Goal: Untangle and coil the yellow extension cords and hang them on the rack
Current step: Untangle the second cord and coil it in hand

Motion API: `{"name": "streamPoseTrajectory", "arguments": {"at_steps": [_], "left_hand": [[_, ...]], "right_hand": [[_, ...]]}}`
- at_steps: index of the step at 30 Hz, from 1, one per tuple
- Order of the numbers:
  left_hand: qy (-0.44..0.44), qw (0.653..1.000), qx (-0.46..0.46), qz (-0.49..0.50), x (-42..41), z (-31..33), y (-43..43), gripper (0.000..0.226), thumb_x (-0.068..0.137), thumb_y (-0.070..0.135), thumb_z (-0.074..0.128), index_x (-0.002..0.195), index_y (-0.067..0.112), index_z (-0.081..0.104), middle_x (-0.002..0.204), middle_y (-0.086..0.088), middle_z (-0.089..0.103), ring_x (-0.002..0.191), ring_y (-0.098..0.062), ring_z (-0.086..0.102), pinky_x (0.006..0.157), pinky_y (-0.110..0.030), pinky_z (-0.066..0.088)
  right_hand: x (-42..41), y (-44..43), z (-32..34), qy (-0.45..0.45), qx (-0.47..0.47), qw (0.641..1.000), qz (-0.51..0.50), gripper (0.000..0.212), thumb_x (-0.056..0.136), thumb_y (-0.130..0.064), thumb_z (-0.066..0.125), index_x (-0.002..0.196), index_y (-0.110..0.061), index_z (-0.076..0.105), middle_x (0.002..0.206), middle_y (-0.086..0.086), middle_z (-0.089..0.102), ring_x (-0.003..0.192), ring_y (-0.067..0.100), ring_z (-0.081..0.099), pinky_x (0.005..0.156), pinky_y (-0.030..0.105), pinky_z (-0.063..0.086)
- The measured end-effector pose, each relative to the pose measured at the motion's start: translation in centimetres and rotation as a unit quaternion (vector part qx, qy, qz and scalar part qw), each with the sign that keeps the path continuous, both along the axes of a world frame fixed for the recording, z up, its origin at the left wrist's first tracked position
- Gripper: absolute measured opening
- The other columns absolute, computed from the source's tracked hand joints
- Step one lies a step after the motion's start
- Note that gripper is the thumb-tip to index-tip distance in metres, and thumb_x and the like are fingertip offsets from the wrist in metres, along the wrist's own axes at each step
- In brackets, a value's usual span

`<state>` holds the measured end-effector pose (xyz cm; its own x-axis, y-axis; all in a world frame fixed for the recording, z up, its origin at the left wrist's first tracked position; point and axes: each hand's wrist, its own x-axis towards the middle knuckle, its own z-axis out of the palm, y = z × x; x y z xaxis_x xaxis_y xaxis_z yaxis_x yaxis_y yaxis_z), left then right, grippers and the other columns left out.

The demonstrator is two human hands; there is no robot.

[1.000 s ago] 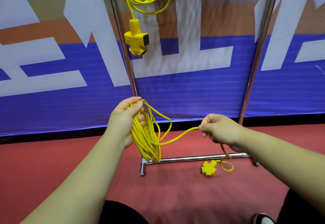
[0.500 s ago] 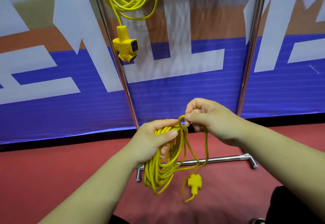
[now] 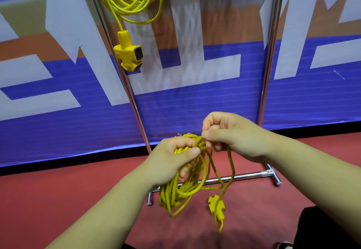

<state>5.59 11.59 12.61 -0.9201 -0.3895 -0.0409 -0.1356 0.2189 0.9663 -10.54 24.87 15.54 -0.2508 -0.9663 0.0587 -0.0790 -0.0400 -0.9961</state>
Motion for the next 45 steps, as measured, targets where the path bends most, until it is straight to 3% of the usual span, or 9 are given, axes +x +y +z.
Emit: {"name": "streamPoseTrajectory", "arguments": {"at_steps": [7, 14, 17, 22, 27, 30, 35, 38, 45], "left_hand": [[0.066, 0.994, -0.016, 0.08, 0.4, 1.3, -0.6, 0.014, 0.098, 0.019, 0.062, 0.097, 0.006, 0.068, 0.069, -0.013, 0.054, 0.044, -0.02, 0.045, 0.047, -0.032, 0.045], [0.143, 0.971, 0.067, 0.18, 1.4, 2.9, -2.2, 0.013, 0.099, 0.018, 0.058, 0.104, 0.008, 0.066, 0.068, -0.005, 0.054, 0.043, -0.015, 0.042, 0.043, -0.027, 0.043], [0.161, 0.959, 0.084, 0.216, 2.1, 3.6, -3.0, 0.013, 0.101, 0.02, 0.056, 0.101, 0.013, 0.068, 0.068, -0.003, 0.055, 0.043, -0.013, 0.043, 0.042, -0.025, 0.041], [0.197, 0.939, 0.113, 0.257, 3.2, 4.1, -4.3, 0.014, 0.103, 0.02, 0.052, 0.098, 0.014, 0.064, 0.068, -0.001, 0.055, 0.043, -0.01, 0.044, 0.041, -0.022, 0.042], [0.207, 0.929, 0.133, 0.275, 3.9, 3.6, -5.5, 0.014, 0.103, 0.021, 0.052, 0.098, 0.013, 0.064, 0.066, 0.0, 0.056, 0.043, -0.01, 0.044, 0.041, -0.021, 0.041], [0.183, 0.93, 0.134, 0.288, 4.6, 2.8, -6.7, 0.012, 0.1, 0.016, 0.058, 0.109, 0.012, 0.065, 0.067, 0.0, 0.059, 0.044, -0.01, 0.045, 0.041, -0.022, 0.042], [0.132, 0.918, 0.157, 0.339, 5.3, 0.2, -9.4, 0.041, 0.093, -0.003, 0.063, 0.127, 0.018, 0.062, 0.067, -0.007, 0.062, 0.044, -0.013, 0.048, 0.043, -0.024, 0.044], [0.143, 0.895, 0.165, 0.39, 5.7, -0.8, -10.5, 0.045, 0.093, -0.005, 0.062, 0.133, 0.015, 0.06, 0.071, -0.009, 0.06, 0.045, -0.014, 0.049, 0.044, -0.025, 0.045], [0.219, 0.883, 0.178, 0.374, 6.2, 0.4, -10.1, 0.037, 0.095, -0.004, 0.059, 0.128, 0.011, 0.061, 0.069, -0.007, 0.059, 0.049, -0.014, 0.05, 0.045, -0.026, 0.046]], "right_hand": [[-0.7, 0.0, -0.6, -0.07, -0.014, 0.997, -0.012, 0.028, 0.086, -0.003, 0.067, 0.081, -0.016, 0.044, 0.058, -0.001, 0.048, 0.062, 0.019, 0.052, 0.067, 0.031, 0.042], [-0.9, -0.6, -3.0, -0.022, 0.082, 0.996, -0.011, 0.022, 0.095, -0.002, 0.06, 0.085, -0.014, 0.045, 0.079, 0.017, 0.058, 0.084, 0.022, 0.068, 0.085, 0.041, 0.038], [-1.2, -1.4, -4.3, -0.006, 0.111, 0.994, -0.003, 0.019, 0.096, -0.004, 0.06, 0.087, -0.013, 0.045, 0.083, 0.022, 0.062, 0.084, 0.023, 0.065, 0.084, 0.04, 0.039], [-1.1, -2.1, -6.2, 0.048, 0.162, 0.986, 0.004, 0.02, 0.092, -0.011, 0.065, 0.086, -0.015, 0.046, 0.084, 0.009, 0.075, 0.084, 0.022, 0.059, 0.076, 0.04, 0.035], [-0.6, -2.7, -6.4, 0.053, 0.159, 0.986, 0.003, 0.016, 0.095, -0.009, 0.062, 0.088, -0.012, 0.048, 0.079, 0.008, 0.072, 0.08, 0.018, 0.065, 0.075, 0.039, 0.042], [0.0, -3.1, -5.7, 0.019, 0.142, 0.99, -0.02, 0.018, 0.096, -0.01, 0.062, 0.085, -0.013, 0.049, 0.072, 0.009, 0.064, 0.065, 0.016, 0.06, 0.067, 0.032, 0.047], [0.3, -3.9, -3.5, -0.035, 0.091, 0.985, -0.144, 0.022, 0.091, -0.011, 0.062, 0.074, -0.018, 0.05, 0.063, 0.004, 0.055, 0.051, 0.015, 0.037, 0.052, 0.027, 0.028], [0.6, -3.9, -3.3, -0.091, 0.132, 0.969, -0.188, 0.009, 0.085, -0.01, 0.055, 0.078, -0.012, 0.06, 0.071, 0.01, 0.056, 0.054, 0.016, 0.038, 0.055, 0.029, 0.032], [0.8, -3.5, -5.2, -0.064, 0.304, 0.934, -0.175, 0.02, 0.092, -0.001, 0.047, 0.102, -0.006, 0.064, 0.083, 0.013, 0.068, 0.054, 0.013, 0.054, 0.053, 0.021, 0.047]]}}
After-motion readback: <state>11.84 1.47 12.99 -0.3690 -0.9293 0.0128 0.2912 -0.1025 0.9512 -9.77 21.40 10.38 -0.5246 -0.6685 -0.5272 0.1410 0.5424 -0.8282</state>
